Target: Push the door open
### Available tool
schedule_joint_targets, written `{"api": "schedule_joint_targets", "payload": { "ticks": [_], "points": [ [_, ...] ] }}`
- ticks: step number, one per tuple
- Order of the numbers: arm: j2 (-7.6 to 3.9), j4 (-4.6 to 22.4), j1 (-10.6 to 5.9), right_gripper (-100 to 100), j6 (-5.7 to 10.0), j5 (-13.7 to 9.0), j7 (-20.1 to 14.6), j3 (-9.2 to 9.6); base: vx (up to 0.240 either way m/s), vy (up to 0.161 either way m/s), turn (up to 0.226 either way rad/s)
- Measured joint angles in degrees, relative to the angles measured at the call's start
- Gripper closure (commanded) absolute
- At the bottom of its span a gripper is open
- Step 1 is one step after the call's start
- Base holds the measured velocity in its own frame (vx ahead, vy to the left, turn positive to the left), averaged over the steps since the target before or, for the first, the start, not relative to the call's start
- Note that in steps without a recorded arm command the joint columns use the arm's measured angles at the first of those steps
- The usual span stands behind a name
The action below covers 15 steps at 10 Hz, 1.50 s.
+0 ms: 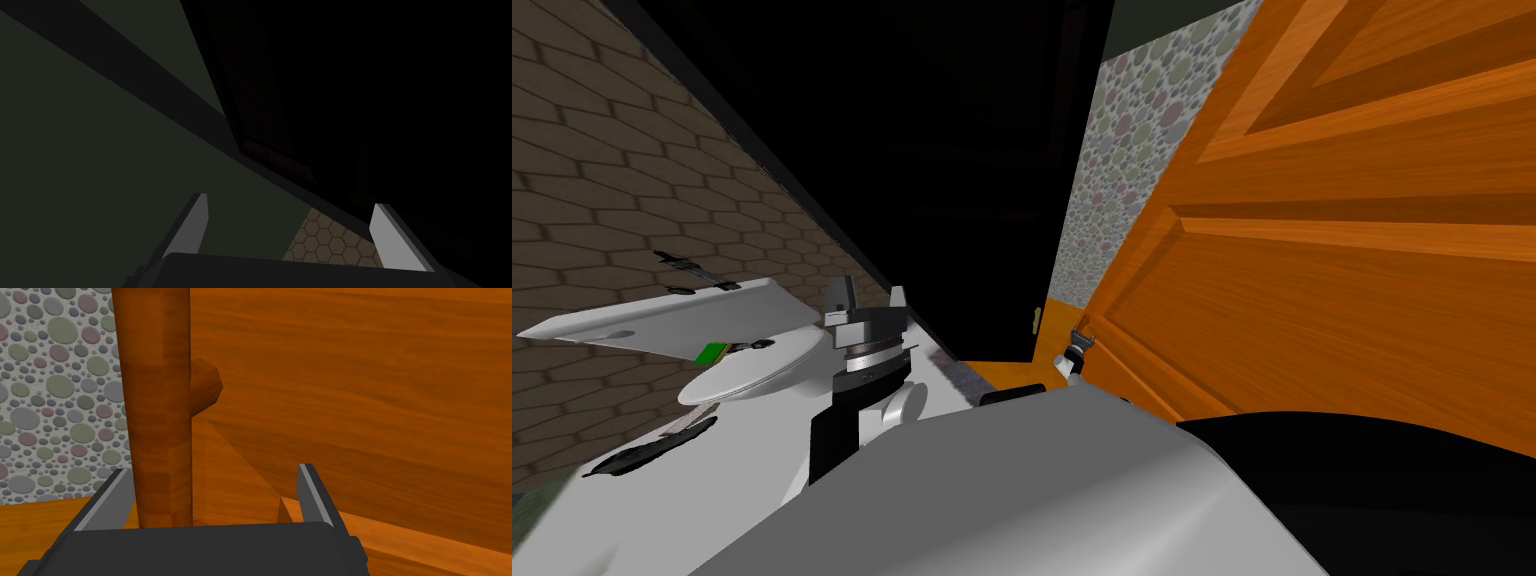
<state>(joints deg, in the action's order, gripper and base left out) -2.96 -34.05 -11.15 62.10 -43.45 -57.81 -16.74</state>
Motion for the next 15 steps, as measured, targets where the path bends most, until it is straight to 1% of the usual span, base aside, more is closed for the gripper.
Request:
{"api": "schedule_joint_targets", "payload": {
  "ticks": [1,2,3,4,5,7,8,9,10,11,12,13,14,15],
  "points": [
    [0.68,-2.99,1.37,100,-1.21,0.01,1.32,-0.71,0.0,-0.02,0.022],
    [0.37,-1.72,0.44,100,-1.01,-0.01,1.38,-1.2,0.001,-0.014,0.004],
    [0.0,0.01,-0.41,100,-0.15,0.06,0.73,-1.29,0.0,-0.016,0.066],
    [-0.12,0.2,-0.48,100,0.07,0.15,0.51,-2.0,-0.005,-0.033,0.074],
    [0.68,-3.27,1.15,100,-1.12,0.2,1.63,-2.8,0.01,-0.026,-0.008],
    [0.04,-0.58,-0.26,100,-0.07,0.32,0.92,-3.21,0.013,-0.022,0.033],
    [-0.75,2.9,-1.9,100,1.34,0.48,-0.18,-4.0,0.013,-0.021,0.04],
    [-0.41,1.4,-1.26,100,0.88,0.44,0.28,-4.61,0.005,-0.015,0.016],
    [-0.89,2.88,-1.9,100,1.4,0.55,-0.18,-4.68,-0.001,-0.006,0.004],
    [-0.55,1.71,-1.38,100,1.14,0.53,0.13,-4.76,0.0,0.002,-0.015],
    [-0.31,0.32,-0.72,100,0.5,0.52,0.53,-4.73,0.003,-0.009,0.043],
    [-1.51,5.11,-3.21,100,2.01,0.61,-0.69,-5.59,0.012,-0.023,0.053],
    [-0.63,1.97,-1.45,100,0.97,0.63,0.35,-6.14,0.01,-0.018,0.002],
    [0.1,-1.24,-0.02,100,-0.39,0.62,1.51,-6.26,-0.002,-0.014,-0.002]
  ]
}}
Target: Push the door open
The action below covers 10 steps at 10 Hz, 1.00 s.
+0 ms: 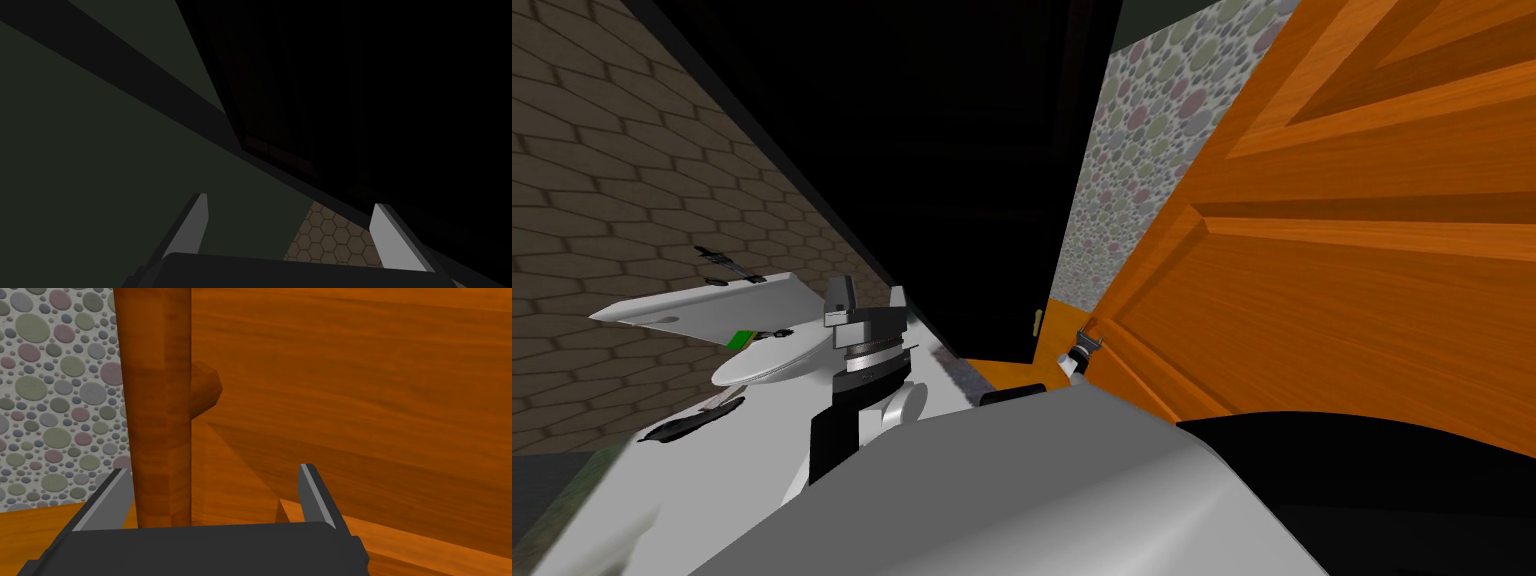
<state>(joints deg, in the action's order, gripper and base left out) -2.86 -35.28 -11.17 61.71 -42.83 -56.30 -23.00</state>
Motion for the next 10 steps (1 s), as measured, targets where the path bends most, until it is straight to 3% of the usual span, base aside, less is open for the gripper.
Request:
{"api": "schedule_joint_targets", "payload": {
  "ticks": [2,4,5,7,10],
  "points": [
    [-0.6,2.31,-1.54,100,1.02,0.04,-0.63,-0.52,0.001,-0.024,0.039],
    [0.1,-0.54,-0.08,100,0.25,0.26,0.03,-1.91,0.014,-0.029,0.032],
    [0.06,0.08,-0.46,100,0.6,0.32,0.02,-2.29,0.01,-0.003,0.011],
    [0.2,-1.41,0.14,100,-0.11,0.24,0.49,-2.54,0.0,-0.006,-0.014],
    [-0.75,2.72,-1.86,100,1.55,0.33,-0.67,-2.99,0.005,-0.008,0.038]
  ]
}}
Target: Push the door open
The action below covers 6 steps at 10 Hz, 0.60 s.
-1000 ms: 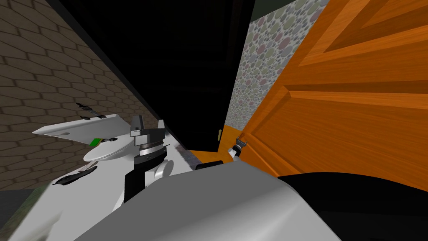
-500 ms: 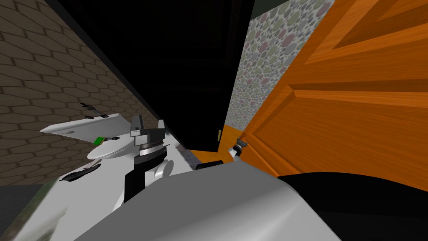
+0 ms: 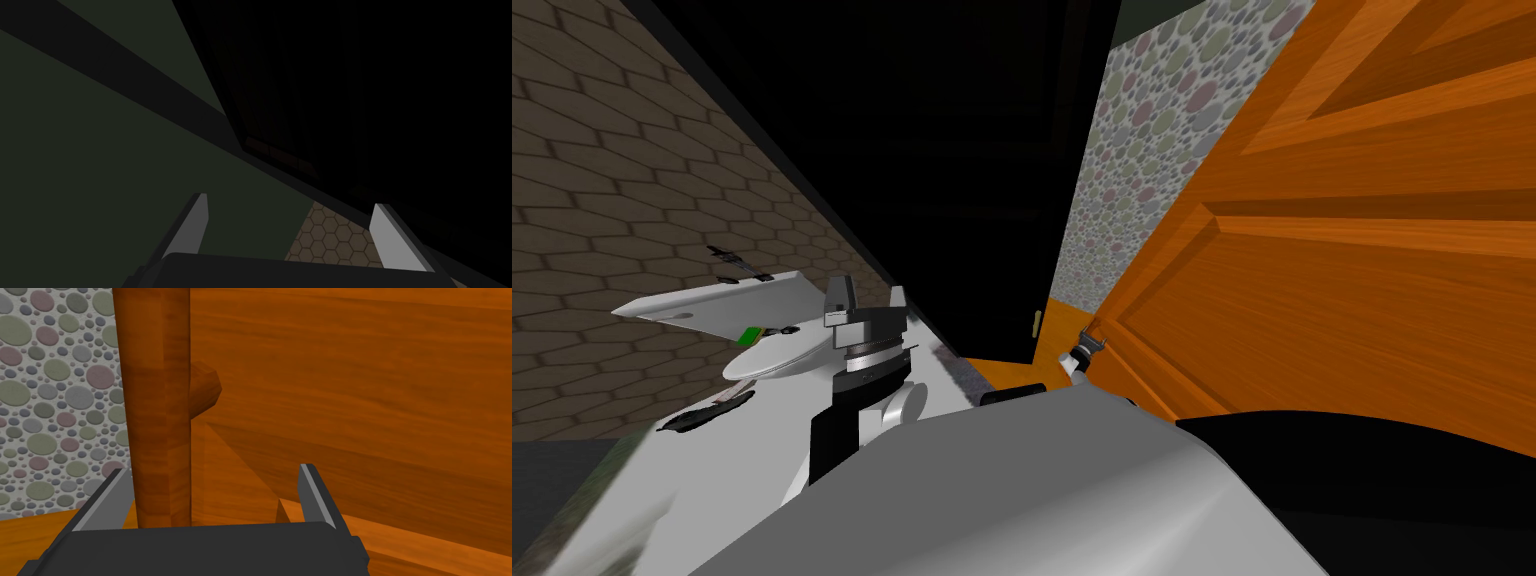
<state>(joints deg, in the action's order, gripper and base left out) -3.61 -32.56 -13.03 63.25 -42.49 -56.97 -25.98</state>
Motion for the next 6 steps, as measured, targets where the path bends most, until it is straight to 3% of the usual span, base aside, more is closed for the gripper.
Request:
{"api": "schedule_joint_targets", "payload": {
  "ticks": [1,3,5,6],
  "points": [
    [0.4,-1.64,0.91,100,-0.52,0.08,0.26,-0.71,0.016,-0.035,0.016],
    [-0.02,1.57,-1.18,100,0.9,0.23,0.19,-2.55,0.005,-0.032,0.041],
    [0.5,-1.19,-0.05,100,-0.09,0.24,0.91,-3.11,0.011,-0.02,0.011],
    [0.44,-0.59,-0.34,100,0.21,0.34,0.85,-3.58,0.014,-0.03,0.051]
  ]
}}
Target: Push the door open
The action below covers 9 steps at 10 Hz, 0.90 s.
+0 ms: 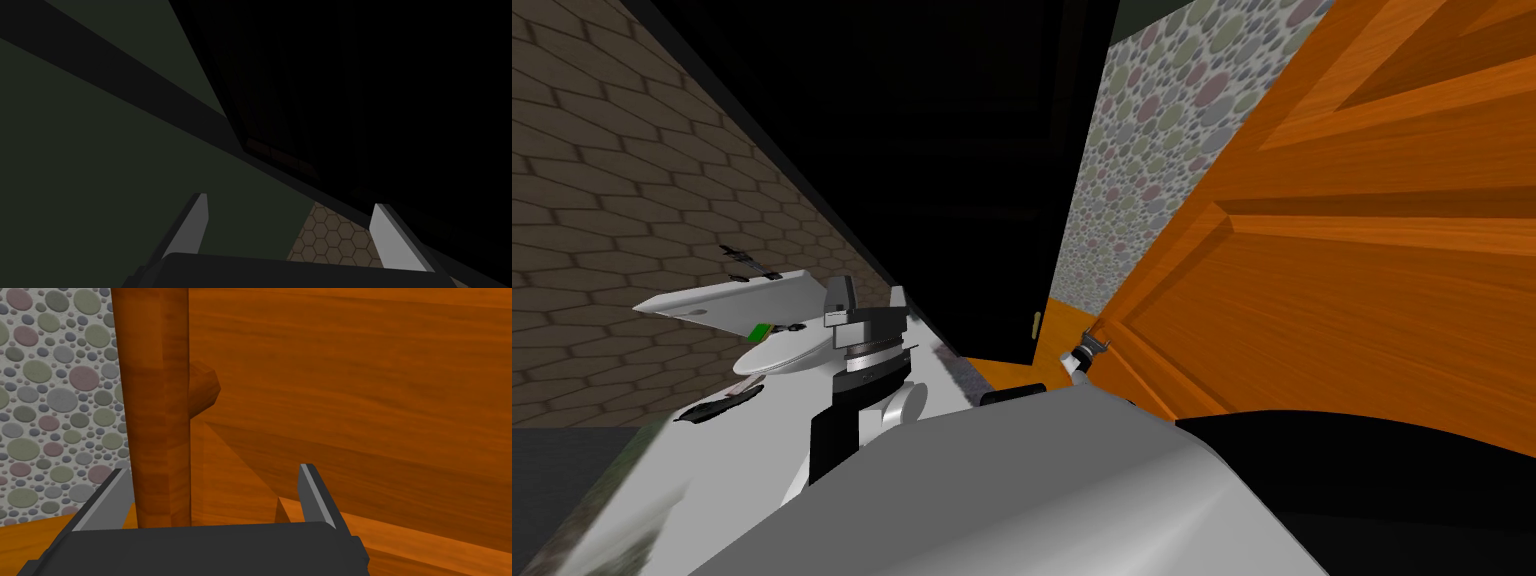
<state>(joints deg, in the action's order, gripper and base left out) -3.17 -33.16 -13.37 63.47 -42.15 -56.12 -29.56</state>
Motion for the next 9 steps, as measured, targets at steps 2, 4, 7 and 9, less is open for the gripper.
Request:
{"api": "schedule_joint_targets", "payload": {
  "ticks": [2,4,7,9],
  "points": [
    [-0.72,2.33,-0.93,100,1.0,0.14,-0.89,-1.16,0.011,-0.014,0.007],
    [0.58,-1.57,0.55,100,-0.41,0.16,0.56,-1.81,0.01,-0.011,0.009],
    [-0.51,1.68,-0.88,100,1.0,0.24,-0.57,-2.27,0.002,-0.006,0.009],
    [0.04,-0.14,-0.18,100,0.22,0.19,0.11,-2.31,0.008,-0.008,0.005]
  ]
}}
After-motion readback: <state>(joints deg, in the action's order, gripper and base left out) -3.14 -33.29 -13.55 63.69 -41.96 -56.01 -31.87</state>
